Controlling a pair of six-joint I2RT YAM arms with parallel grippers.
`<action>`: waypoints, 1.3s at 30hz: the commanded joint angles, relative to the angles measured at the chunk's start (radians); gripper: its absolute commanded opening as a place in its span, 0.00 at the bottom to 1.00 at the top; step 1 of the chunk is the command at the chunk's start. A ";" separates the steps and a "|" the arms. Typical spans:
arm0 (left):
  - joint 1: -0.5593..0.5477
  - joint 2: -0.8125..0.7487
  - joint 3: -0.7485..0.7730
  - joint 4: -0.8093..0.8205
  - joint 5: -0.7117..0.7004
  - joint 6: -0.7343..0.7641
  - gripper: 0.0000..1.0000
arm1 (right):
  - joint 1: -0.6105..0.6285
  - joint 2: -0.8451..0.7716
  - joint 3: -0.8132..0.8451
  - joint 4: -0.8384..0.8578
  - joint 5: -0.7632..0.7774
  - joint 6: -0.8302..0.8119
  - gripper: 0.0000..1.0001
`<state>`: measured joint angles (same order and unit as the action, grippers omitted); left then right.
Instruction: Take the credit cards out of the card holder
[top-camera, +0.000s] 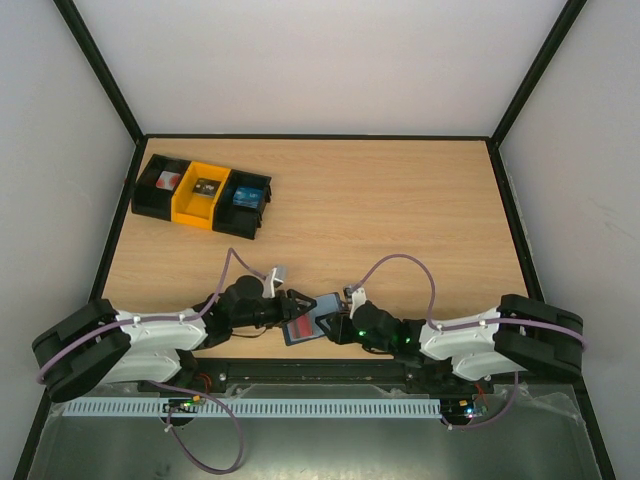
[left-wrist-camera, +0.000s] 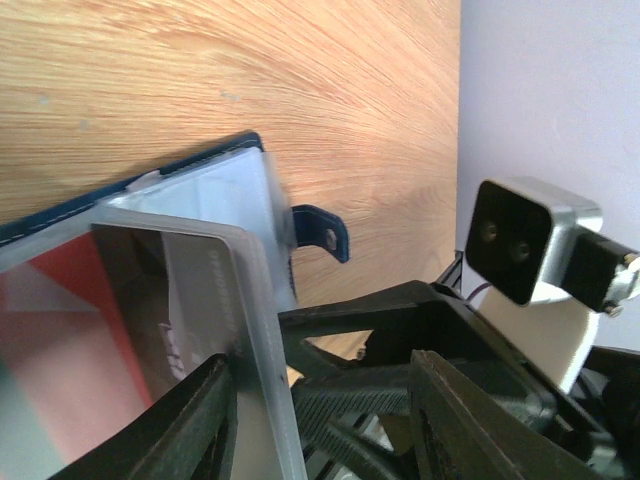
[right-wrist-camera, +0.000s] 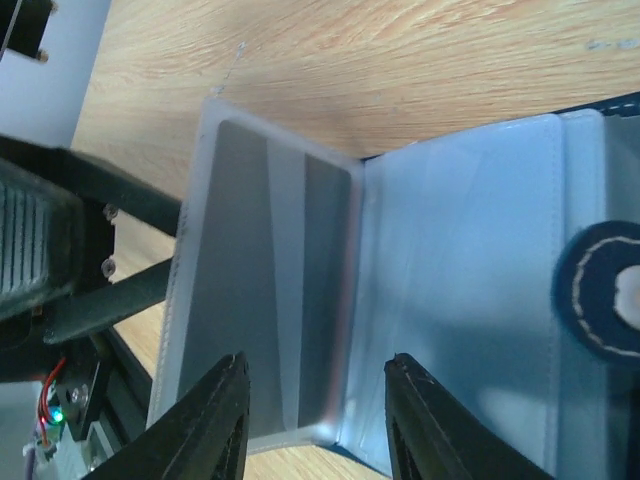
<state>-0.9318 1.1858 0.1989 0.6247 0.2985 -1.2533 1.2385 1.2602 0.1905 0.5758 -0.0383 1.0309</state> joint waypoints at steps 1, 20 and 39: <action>-0.010 0.027 0.031 0.038 -0.001 0.019 0.50 | 0.006 -0.031 -0.018 0.070 -0.049 -0.021 0.40; -0.011 0.071 0.058 0.028 0.008 0.033 0.52 | 0.006 -0.091 -0.001 -0.011 -0.016 -0.024 0.33; -0.010 -0.082 0.042 -0.236 -0.124 0.056 0.52 | 0.006 -0.103 0.019 -0.031 -0.015 -0.023 0.16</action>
<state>-0.9375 1.1591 0.2367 0.4812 0.2356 -1.2160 1.2385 1.1763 0.1844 0.5415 -0.0540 1.0134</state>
